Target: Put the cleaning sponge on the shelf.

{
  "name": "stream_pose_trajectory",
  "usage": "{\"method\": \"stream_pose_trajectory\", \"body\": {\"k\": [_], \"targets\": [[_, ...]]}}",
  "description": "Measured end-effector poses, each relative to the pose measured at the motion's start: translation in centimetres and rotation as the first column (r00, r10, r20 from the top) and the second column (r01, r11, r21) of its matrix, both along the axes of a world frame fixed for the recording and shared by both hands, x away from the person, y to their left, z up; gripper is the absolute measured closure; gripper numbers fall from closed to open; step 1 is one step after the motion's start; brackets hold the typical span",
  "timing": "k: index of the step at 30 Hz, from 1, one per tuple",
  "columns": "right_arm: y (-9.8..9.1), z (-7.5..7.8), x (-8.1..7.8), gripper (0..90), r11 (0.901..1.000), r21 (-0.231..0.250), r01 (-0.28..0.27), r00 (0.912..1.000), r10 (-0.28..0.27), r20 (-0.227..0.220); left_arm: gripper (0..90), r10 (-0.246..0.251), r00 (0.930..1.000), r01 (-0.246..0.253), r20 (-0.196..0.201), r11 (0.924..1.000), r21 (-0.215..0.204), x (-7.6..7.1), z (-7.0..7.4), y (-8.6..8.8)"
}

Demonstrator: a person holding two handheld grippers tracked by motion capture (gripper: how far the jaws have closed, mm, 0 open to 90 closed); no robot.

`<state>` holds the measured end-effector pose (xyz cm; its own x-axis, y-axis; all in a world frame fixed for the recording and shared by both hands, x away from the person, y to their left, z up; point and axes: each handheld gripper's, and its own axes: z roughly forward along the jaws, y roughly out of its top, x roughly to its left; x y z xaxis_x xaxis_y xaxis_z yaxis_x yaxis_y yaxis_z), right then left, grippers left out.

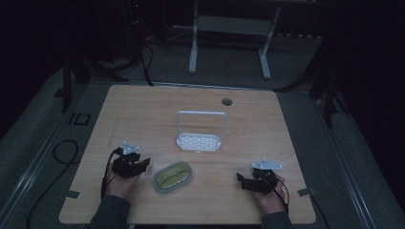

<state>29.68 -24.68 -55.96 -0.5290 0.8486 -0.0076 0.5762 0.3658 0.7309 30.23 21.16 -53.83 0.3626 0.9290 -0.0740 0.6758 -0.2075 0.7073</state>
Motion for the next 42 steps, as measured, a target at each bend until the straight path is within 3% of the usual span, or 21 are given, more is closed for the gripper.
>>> {"method": "stream_pose_trajectory", "body": {"k": [6,7,15,18,23,27,32,40,42], "targets": [[0.0,0.0,0.0,21.9,1.0,0.0,-0.001,1.0,0.001,0.0,50.5,-0.029,0.9996,0.03,0.005,0.9991,-0.031,-0.1,0.5,0.3],[0.0,0.0,0.0,21.9,1.0,-0.001,-0.002,1.0,0.002,0.0,52.6,-0.052,0.9985,0.051,-0.016,0.9973,-0.053,-0.2,0.6,0.2],[0.0,0.0,0.0,21.9,1.0,-0.001,-0.004,1.0,0.004,0.0,53.3,-0.095,0.9954,0.095,0.0,0.9948,-0.034,-0.7,1.4,-0.1],[0.0,0.0,0.0,21.9,1.0,-0.001,-0.004,1.0,0.004,0.0,53.9,-0.106,0.9943,0.106,-0.002,0.9931,-0.049,-0.7,1.8,0.0],[0.0,0.0,0.0,21.9,1.0,-0.001,-0.004,1.0,0.004,0.0,55.3,-0.146,0.9893,0.146,0.002,0.9874,-0.061,-0.7,2.8,0.0],[0.0,0.0,0.0,21.9,1.0,-0.001,-0.004,1.0,0.004,0.001,54.3,-0.18,0.9836,0.179,-0.01,0.9828,-0.043,-0.6,3.2,-0.4],[0.0,0.0,0.0,21.9,1.0,-0.001,-0.005,1.0,0.005,0.002,54.1,-0.191,0.9816,0.191,-0.004,0.981,-0.037,-0.7,3.8,-0.8],[0.0,0.0,0.0,21.9,1.0,0.0,-0.003,1.0,0.003,0.0,53.7,-0.205,0.9785,0.204,-0.025,0.9782,-0.042,-0.6,4.7,-1.1],[0.0,0.0,0.0,21.9,1.0,0.0,-0.003,1.0,0.003,0.0,53.5,-0.224,0.9736,0.222,-0.047,0.9745,-0.029,-0.5,4.9,-1.4]]}}
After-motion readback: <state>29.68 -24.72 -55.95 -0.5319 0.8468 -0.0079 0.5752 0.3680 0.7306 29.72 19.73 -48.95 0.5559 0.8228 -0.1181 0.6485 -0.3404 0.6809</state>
